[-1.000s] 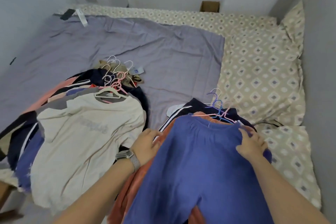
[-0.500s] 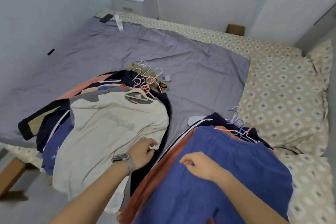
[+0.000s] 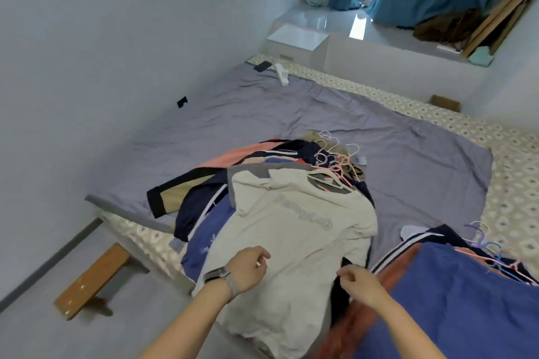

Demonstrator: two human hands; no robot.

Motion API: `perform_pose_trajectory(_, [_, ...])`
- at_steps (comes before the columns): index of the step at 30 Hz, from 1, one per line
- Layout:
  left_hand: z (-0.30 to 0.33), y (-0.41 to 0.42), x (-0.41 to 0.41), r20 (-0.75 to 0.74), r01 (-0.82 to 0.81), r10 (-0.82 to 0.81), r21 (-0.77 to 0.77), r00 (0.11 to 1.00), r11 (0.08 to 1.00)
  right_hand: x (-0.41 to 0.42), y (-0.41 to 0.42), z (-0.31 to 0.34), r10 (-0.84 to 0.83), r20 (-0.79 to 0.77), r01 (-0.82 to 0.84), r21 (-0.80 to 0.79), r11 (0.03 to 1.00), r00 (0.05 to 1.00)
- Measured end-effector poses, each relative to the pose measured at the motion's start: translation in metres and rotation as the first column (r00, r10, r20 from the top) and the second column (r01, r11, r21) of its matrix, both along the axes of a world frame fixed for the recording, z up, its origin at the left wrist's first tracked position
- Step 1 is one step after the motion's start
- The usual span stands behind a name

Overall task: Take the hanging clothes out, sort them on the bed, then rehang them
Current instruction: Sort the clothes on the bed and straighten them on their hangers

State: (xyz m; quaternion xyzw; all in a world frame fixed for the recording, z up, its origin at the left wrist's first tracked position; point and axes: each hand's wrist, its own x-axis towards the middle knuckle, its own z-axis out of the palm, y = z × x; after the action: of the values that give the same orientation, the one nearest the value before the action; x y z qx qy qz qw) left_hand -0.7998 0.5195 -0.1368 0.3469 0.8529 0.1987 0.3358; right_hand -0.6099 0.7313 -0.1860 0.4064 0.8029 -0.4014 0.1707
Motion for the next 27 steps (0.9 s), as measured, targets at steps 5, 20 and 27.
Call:
perform_pose_trajectory(5, [0.003, -0.088, -0.080, -0.033, -0.052, 0.052, -0.008, 0.998, 0.999, -0.055, -0.074, 0.001, -0.187, -0.022, 0.187, 0.009, 0.982, 0.982])
perform_pose_trajectory(20, [0.008, -0.069, -0.153, -0.030, 0.093, -0.094, -0.005, 0.995, 0.996, -0.125, -0.068, 0.044, -0.216, -0.028, 0.218, 0.053, 0.975, 0.976])
perform_pose_trajectory(27, [0.011, -0.010, -0.184, -0.102, 0.094, -0.096, -0.022, 0.990, 0.995, -0.142, -0.029, 0.045, -0.217, -0.029, 0.218, 0.045, 0.975, 0.976])
